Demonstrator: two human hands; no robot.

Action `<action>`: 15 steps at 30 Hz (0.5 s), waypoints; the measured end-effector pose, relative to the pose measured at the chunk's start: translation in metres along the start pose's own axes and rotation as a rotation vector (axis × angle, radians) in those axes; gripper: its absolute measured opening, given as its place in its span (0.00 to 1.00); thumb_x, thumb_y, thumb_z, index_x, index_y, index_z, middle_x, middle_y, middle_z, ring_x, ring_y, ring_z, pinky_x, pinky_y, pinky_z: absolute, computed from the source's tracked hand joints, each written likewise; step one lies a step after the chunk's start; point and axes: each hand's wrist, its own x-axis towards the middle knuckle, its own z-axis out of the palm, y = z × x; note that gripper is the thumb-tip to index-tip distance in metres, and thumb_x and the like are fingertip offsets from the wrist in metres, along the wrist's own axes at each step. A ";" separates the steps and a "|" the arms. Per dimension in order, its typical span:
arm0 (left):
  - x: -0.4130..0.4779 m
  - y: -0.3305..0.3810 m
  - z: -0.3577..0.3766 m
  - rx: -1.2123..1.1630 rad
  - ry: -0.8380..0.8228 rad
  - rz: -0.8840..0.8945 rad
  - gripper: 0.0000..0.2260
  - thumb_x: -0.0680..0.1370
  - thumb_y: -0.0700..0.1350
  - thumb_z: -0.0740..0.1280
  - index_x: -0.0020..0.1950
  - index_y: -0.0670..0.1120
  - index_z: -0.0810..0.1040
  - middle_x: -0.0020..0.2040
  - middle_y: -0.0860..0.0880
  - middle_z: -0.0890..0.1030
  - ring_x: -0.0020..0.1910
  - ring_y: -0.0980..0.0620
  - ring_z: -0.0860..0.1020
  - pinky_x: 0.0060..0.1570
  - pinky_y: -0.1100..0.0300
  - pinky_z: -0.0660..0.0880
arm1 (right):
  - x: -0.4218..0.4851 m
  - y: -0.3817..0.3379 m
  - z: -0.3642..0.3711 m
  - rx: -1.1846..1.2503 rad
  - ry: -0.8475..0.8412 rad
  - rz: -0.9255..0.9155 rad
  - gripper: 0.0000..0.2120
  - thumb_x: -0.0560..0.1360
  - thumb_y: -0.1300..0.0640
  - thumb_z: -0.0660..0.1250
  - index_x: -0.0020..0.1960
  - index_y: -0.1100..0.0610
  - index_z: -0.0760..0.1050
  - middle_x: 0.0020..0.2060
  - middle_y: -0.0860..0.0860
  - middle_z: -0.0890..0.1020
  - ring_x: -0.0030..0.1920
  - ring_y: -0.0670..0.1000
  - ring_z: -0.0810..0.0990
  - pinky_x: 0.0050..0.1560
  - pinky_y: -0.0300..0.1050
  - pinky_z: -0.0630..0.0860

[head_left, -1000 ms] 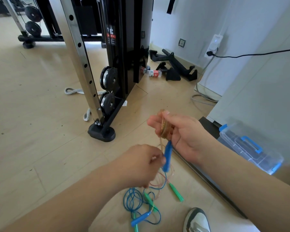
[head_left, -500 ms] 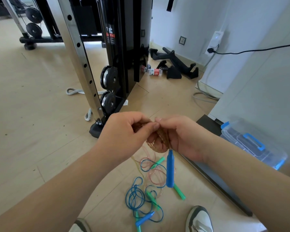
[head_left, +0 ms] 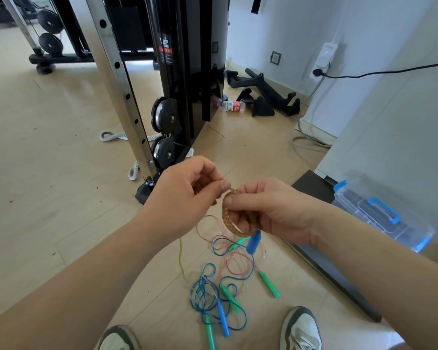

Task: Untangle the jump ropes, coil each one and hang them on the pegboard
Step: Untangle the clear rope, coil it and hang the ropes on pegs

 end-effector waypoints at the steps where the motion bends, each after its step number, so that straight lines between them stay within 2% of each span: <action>1: -0.001 -0.001 0.002 -0.003 -0.006 -0.008 0.05 0.78 0.41 0.74 0.45 0.46 0.79 0.36 0.45 0.84 0.36 0.45 0.82 0.39 0.52 0.81 | -0.001 -0.001 0.001 0.021 0.014 0.007 0.06 0.79 0.62 0.71 0.43 0.62 0.80 0.36 0.58 0.81 0.31 0.51 0.76 0.34 0.41 0.74; 5: -0.002 -0.013 0.012 0.165 -0.070 -0.070 0.05 0.83 0.48 0.65 0.49 0.52 0.79 0.34 0.48 0.82 0.34 0.48 0.80 0.39 0.51 0.79 | -0.002 -0.007 0.001 0.255 0.103 -0.022 0.10 0.81 0.58 0.67 0.45 0.62 0.83 0.42 0.59 0.84 0.34 0.50 0.78 0.33 0.40 0.74; 7: -0.006 -0.020 0.017 0.325 -0.199 -0.151 0.08 0.84 0.50 0.62 0.51 0.52 0.80 0.34 0.50 0.81 0.34 0.49 0.79 0.39 0.52 0.79 | 0.001 -0.008 0.001 0.407 0.212 -0.038 0.13 0.82 0.57 0.66 0.42 0.60 0.82 0.44 0.59 0.85 0.34 0.50 0.81 0.31 0.39 0.75; 9: -0.012 -0.022 0.026 0.462 -0.350 -0.146 0.10 0.84 0.50 0.60 0.51 0.50 0.80 0.34 0.51 0.79 0.36 0.48 0.78 0.41 0.53 0.78 | 0.004 -0.006 0.004 0.467 0.324 -0.050 0.10 0.82 0.57 0.67 0.46 0.61 0.80 0.47 0.62 0.87 0.39 0.52 0.86 0.31 0.39 0.76; 10: -0.017 -0.019 0.032 0.509 -0.415 -0.122 0.11 0.84 0.50 0.60 0.48 0.49 0.79 0.34 0.50 0.78 0.37 0.46 0.77 0.41 0.54 0.75 | 0.005 -0.005 0.007 0.466 0.373 -0.062 0.08 0.82 0.58 0.68 0.49 0.64 0.79 0.49 0.63 0.87 0.43 0.55 0.88 0.32 0.40 0.77; 13: -0.027 -0.006 0.041 0.537 -0.542 -0.086 0.17 0.83 0.53 0.61 0.35 0.49 0.69 0.33 0.47 0.75 0.37 0.45 0.77 0.37 0.54 0.68 | 0.008 0.001 0.008 0.363 0.534 -0.114 0.11 0.81 0.58 0.71 0.55 0.67 0.79 0.46 0.62 0.88 0.51 0.60 0.88 0.40 0.45 0.80; 15: -0.027 0.005 0.040 0.472 -0.565 -0.086 0.18 0.81 0.54 0.65 0.34 0.49 0.70 0.32 0.46 0.77 0.36 0.46 0.79 0.36 0.51 0.73 | 0.008 0.003 0.005 0.004 0.637 -0.165 0.09 0.80 0.55 0.72 0.52 0.61 0.82 0.42 0.55 0.89 0.46 0.55 0.89 0.44 0.47 0.82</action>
